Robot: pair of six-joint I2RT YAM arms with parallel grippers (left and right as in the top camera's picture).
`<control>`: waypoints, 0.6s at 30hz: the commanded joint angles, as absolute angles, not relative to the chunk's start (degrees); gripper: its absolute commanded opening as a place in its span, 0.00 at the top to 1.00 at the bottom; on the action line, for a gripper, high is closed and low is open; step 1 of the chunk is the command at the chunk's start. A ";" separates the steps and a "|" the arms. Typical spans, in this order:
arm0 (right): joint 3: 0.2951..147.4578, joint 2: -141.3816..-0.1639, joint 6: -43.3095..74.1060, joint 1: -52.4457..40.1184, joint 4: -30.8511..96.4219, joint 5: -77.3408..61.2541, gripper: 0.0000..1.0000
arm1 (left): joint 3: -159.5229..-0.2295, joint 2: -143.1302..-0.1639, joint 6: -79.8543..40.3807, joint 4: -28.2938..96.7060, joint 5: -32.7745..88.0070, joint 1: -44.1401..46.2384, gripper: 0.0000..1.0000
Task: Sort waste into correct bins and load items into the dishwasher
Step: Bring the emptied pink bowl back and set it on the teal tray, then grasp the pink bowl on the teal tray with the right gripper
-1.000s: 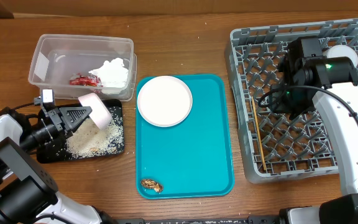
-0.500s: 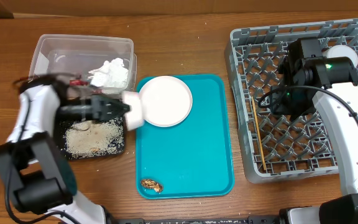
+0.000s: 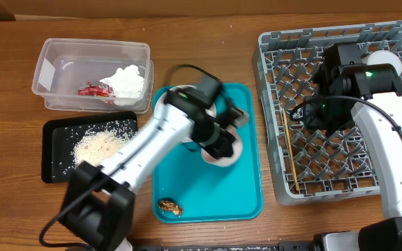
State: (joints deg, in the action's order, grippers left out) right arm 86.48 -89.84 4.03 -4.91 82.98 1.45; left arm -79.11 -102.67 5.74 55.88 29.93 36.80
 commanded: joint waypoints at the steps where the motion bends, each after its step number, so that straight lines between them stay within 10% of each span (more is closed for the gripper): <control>1: 87.83 -88.97 5.02 -4.80 83.68 1.23 0.63 | -79.55 -104.75 -4.05 54.96 15.68 42.19 0.96; 5: 87.83 -88.97 5.02 -4.80 84.42 1.21 0.63 | -79.55 -105.47 -6.07 54.33 12.01 44.29 0.89; 6: 87.83 -88.97 5.28 -4.80 84.42 1.19 0.63 | -79.64 -105.41 -6.04 54.30 11.81 44.29 0.66; 8: 87.83 -88.97 6.26 -4.80 84.38 1.04 0.60 | -79.68 -105.41 -6.04 54.37 11.79 44.01 0.55; 18: 87.57 -88.99 6.20 -5.91 81.14 -19.16 0.53 | -81.60 -95.37 -24.62 61.14 2.76 35.92 0.47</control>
